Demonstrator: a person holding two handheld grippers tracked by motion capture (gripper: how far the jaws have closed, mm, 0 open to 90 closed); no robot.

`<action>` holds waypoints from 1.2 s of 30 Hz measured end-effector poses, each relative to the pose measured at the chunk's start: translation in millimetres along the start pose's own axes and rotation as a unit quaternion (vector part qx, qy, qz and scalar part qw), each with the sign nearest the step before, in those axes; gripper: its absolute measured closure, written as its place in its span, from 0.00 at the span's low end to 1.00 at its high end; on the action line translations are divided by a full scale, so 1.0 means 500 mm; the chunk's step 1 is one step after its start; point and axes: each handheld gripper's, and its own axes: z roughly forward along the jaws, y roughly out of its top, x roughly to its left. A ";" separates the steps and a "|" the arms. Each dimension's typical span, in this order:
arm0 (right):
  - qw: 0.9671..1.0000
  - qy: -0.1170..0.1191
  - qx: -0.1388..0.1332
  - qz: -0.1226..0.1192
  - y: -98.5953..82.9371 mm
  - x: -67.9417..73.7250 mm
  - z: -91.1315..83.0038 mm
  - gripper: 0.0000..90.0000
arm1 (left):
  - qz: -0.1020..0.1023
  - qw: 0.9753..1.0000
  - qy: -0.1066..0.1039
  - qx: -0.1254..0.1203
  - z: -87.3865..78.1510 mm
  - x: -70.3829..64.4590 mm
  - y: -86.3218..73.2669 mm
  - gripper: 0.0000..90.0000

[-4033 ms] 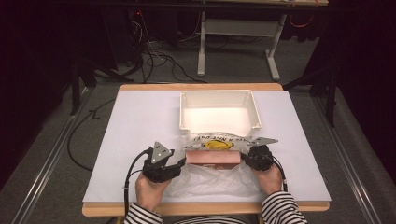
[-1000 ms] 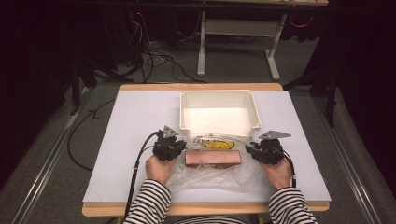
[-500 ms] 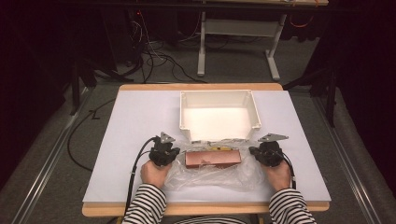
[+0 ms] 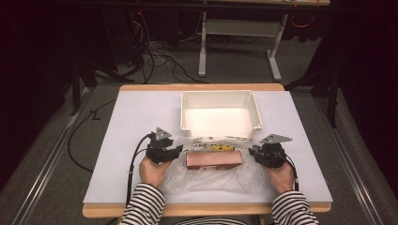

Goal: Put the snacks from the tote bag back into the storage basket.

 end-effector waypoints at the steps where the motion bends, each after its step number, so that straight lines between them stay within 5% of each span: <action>1: 1.000 0.000 -0.009 -0.001 0.003 0.001 -0.007 0.75 | -0.002 1.000 0.000 0.000 0.000 0.000 0.004 0.51; 8: 0.999 -0.015 -0.041 0.012 0.027 -0.008 -0.032 0.57 | -0.021 1.000 -0.006 -0.002 0.028 0.002 0.018 0.46; 14: 0.999 -0.025 -0.017 0.043 0.031 -0.033 -0.001 0.53 | -0.026 0.999 -0.020 0.014 0.055 0.000 0.013 0.59; 21: 0.999 0.007 0.010 0.039 0.022 -0.028 0.027 0.87 | -0.016 0.999 -0.036 0.015 0.060 -0.002 0.001 0.96; 24: 1.000 0.010 0.007 0.027 0.020 -0.019 0.025 1.00 | -0.004 1.000 -0.027 0.003 0.050 -0.008 -0.005 1.00; 30: 1.000 0.006 -0.011 -0.002 0.006 0.004 0.011 1.00 | 0.025 0.999 0.003 -0.037 0.023 -0.024 -0.028 1.00; 36: 1.000 0.001 -0.001 -0.009 -0.017 0.008 0.018 1.00 | 0.037 0.999 0.020 -0.031 0.019 -0.024 -0.053 1.00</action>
